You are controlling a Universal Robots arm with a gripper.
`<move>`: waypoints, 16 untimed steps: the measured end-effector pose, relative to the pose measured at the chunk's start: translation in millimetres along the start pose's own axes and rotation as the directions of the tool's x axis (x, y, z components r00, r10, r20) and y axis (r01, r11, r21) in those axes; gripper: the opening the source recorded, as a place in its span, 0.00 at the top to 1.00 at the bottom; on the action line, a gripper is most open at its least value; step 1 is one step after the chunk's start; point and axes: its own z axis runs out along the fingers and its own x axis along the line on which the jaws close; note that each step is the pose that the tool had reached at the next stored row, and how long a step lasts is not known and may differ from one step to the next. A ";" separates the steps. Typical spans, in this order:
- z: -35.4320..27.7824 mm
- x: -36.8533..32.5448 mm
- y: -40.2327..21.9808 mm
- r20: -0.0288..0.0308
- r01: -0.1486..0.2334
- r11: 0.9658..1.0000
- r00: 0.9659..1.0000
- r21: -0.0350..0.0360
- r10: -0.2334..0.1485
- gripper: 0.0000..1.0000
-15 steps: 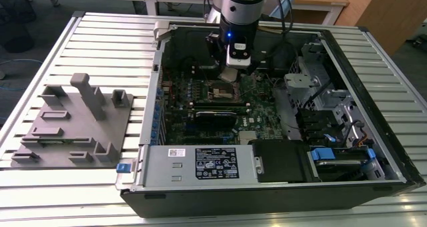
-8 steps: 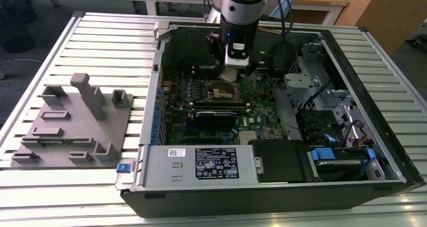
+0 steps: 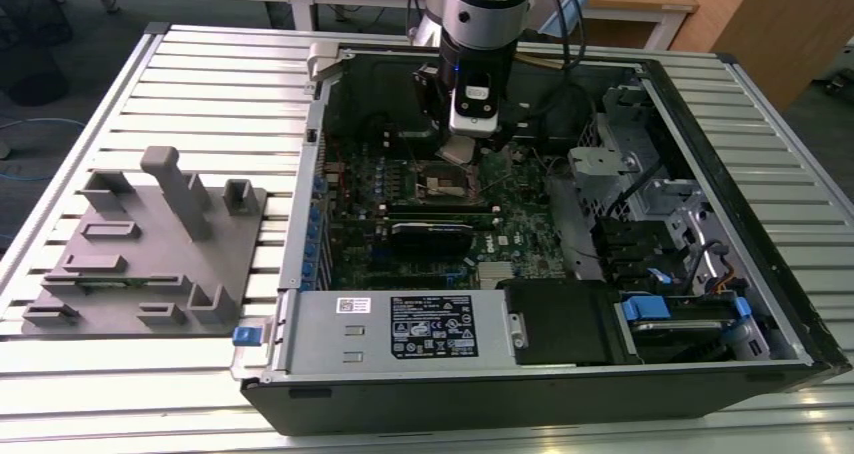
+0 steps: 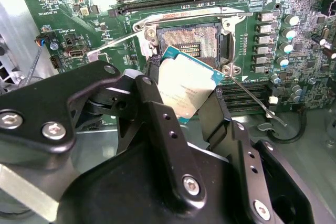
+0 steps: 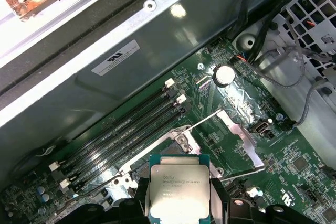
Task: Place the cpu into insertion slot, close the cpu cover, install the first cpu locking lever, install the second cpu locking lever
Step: 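Place the cpu into insertion slot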
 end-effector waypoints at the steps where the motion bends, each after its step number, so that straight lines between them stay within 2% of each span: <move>1: 0.0 0.0 0.0 0.000 0.000 1.000 1.000 0.000 0.000 0.46; 7: 0.1 0.0 0.0 0.001 -0.006 1.000 1.000 0.000 0.006 0.46; 10: 0.4 0.0 0.0 0.004 -0.043 0.999 0.999 -0.001 0.043 0.46; 13: 0.7 0.0 -0.1 0.008 -0.091 0.996 0.996 -0.002 0.091 0.46; 16: 1.1 0.0 -0.1 0.012 -0.141 0.990 0.990 -0.004 0.141 0.46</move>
